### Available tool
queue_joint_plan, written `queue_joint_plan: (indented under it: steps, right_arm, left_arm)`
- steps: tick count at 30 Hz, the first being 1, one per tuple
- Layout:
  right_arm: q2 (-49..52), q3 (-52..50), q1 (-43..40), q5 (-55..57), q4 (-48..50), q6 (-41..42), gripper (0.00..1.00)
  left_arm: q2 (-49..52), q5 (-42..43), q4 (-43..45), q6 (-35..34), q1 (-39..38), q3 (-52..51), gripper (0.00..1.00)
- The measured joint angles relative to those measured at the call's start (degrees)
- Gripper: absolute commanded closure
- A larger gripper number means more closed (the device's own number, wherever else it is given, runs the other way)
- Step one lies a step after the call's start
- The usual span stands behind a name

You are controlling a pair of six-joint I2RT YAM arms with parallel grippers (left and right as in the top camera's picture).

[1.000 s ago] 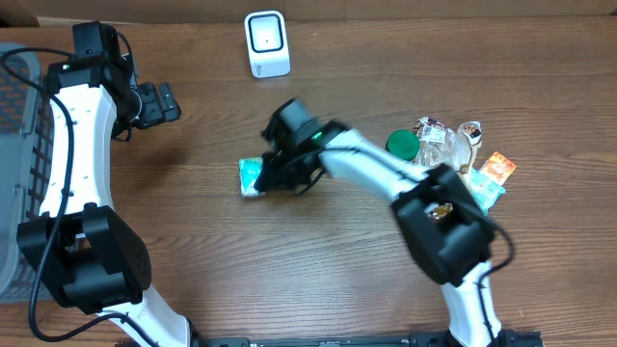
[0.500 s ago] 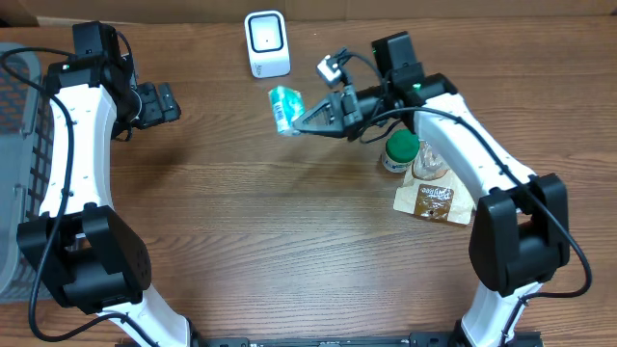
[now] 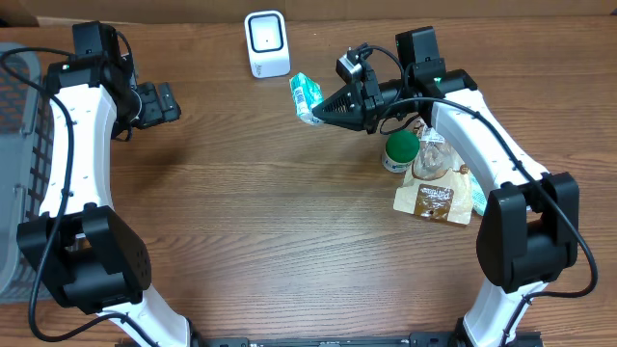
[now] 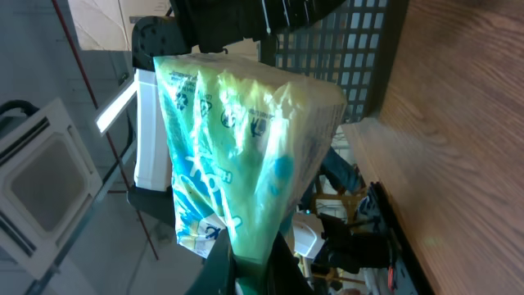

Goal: Scan the item barcode
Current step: 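Lift the tissue pack toward the white scanner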

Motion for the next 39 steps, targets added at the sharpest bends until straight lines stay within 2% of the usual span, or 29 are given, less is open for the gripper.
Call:
queue_joint_plan:
  steps: [12, 15, 28, 35, 39]
  right_arm:
    - [0.00, 0.00, 0.00, 0.11, 0.68, -1.29, 0.96]
    - [-0.02, 0.02, 0.26, 4.87, -2.38, -3.15, 0.96]
    - [0.04, 3.06, 9.66, 57.37, -21.09, -6.14, 0.96]
    - [1.11, 22.71, 10.56, 82.01, -22.75, -6.56, 0.96]
    - [2.40, 30.88, 13.57, 96.61, -15.56, -10.08, 0.96]
  left_arm:
    - [0.00, 0.00, 0.00, 0.00, 0.00, 0.00, 0.01]
    - [0.00, 0.00, -0.02, 0.00, 0.00, 0.00, 0.01]
    - [0.00, 0.00, 0.00, 0.00, 0.00, -0.02, 0.00]
    - [0.00, 0.00, 0.00, 0.00, 0.00, -0.04, 0.01]
    - [0.00, 0.00, 0.00, 0.00, 0.00, -0.04, 0.01]
